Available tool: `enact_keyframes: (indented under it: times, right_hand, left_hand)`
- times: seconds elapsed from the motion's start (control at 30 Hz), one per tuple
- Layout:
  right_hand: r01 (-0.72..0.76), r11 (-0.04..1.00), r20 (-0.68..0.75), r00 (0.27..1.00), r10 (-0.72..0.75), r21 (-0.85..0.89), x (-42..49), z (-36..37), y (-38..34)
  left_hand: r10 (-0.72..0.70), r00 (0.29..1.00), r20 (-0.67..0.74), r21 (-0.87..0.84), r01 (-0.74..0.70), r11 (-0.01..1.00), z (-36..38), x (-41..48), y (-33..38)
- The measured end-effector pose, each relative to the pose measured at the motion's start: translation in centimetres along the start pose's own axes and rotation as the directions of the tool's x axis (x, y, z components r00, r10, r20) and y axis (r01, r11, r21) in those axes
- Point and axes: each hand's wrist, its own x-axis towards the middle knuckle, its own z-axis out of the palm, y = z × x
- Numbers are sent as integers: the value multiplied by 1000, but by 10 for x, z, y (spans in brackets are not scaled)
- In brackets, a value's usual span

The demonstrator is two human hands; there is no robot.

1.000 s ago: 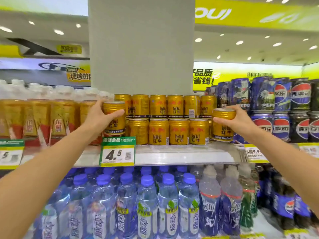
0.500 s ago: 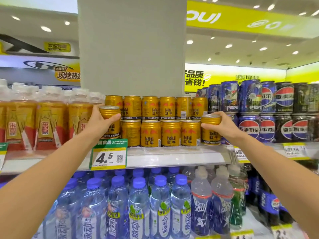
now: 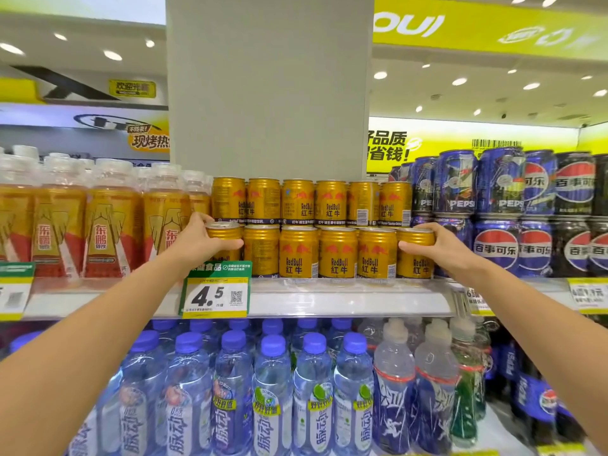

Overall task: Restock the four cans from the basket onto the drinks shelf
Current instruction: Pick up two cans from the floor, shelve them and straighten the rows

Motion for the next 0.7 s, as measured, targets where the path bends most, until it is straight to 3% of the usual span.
enact_keyframes:
  times: [0.23,0.53,0.7]
  right_hand:
    - [-5,1000,-17,1000,5,17,-2,3,-2]
    - [44,999,-55,998,-42,30,-10,6,-17]
    - [96,990,-58,993,-102,-104,-17,9,-25]
  left_hand:
    - [29,998,61,25,-30,999,-1,-3,0]
    - [225,971,-84,180,-207,962,5,-7,1]
    - [279,958,-66,239,-257,937,5,-13,3]
